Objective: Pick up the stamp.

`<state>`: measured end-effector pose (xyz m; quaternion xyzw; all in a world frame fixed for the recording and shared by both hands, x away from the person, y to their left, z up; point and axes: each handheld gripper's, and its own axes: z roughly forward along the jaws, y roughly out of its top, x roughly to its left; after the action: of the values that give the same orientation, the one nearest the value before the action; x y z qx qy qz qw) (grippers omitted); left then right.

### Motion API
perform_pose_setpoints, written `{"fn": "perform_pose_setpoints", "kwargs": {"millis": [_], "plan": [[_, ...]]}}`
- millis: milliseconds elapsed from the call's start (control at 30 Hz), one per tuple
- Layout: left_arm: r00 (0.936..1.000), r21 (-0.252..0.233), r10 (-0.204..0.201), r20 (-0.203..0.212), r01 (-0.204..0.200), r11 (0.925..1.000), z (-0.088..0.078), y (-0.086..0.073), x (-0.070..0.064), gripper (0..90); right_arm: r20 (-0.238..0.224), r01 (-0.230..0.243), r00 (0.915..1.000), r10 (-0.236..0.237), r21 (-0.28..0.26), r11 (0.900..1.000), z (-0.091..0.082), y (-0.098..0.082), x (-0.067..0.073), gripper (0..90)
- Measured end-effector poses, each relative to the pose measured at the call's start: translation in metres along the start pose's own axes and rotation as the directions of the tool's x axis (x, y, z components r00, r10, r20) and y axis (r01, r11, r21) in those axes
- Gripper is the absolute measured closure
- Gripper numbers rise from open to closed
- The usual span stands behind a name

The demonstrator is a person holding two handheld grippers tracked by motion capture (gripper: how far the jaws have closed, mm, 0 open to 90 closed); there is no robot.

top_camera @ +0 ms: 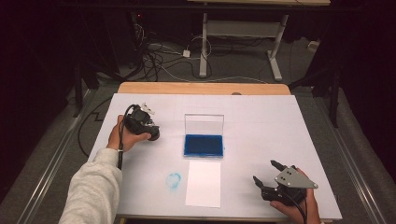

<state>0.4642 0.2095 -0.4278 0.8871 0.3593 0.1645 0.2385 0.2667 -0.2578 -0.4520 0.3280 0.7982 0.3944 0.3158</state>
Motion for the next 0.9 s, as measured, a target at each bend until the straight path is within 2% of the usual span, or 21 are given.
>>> {"fn": "perform_pose_setpoints", "kwargs": {"millis": [67, 167, 433, 633, 700, 833, 900], "plan": [[0.9997, 0.000, 0.011, 0.020, -0.011, 0.9999, -0.001, -0.001, 0.000, 54.3, -0.001, -0.002, 1.0000, 0.002, 0.000, 1.000, 0.000, 0.000, 0.000, 21.8], [0.9998, -0.011, 0.021, 0.000, -0.021, 0.9997, -0.005, -0.001, -0.003, 54.4, -0.001, -0.001, 1.0000, 0.001, 0.000, 1.000, 0.000, 0.000, 0.000, 21.8], [0.9997, -0.069, 0.024, 0.008, -0.023, 0.9973, -0.022, -0.010, -0.011, 54.5, -0.001, -0.004, 1.0000, 0.004, -0.004, 1.000, -0.001, 0.000, -0.001, 21.9], [0.9996, -0.130, 0.029, 0.008, -0.027, 0.9911, -0.040, -0.021, -0.020, 54.5, -0.004, -0.008, 1.0000, 0.008, -0.006, 1.000, 0.001, 0.001, -0.002, 21.8], [0.9994, -0.152, 0.028, 0.021, -0.024, 0.9881, -0.044, -0.024, -0.023, 54.5, -0.006, -0.005, 1.0000, 0.005, -0.006, 1.000, 0.002, 0.002, -0.001, 21.7], [0.9986, -0.176, 0.040, 0.033, -0.034, 0.9838, -0.051, -0.027, -0.030, 54.5, -0.002, -0.008, 1.0000, 0.008, -0.010, 1.000, 0.002, 0.003, -0.002, 21.4], [0.9983, -0.183, 0.052, 0.024, -0.047, 0.9820, -0.054, -0.026, -0.035, 54.5, -0.001, -0.005, 1.0000, 0.005, -0.015, 1.000, 0.002, 0.004, -0.003, 21.0]]}}
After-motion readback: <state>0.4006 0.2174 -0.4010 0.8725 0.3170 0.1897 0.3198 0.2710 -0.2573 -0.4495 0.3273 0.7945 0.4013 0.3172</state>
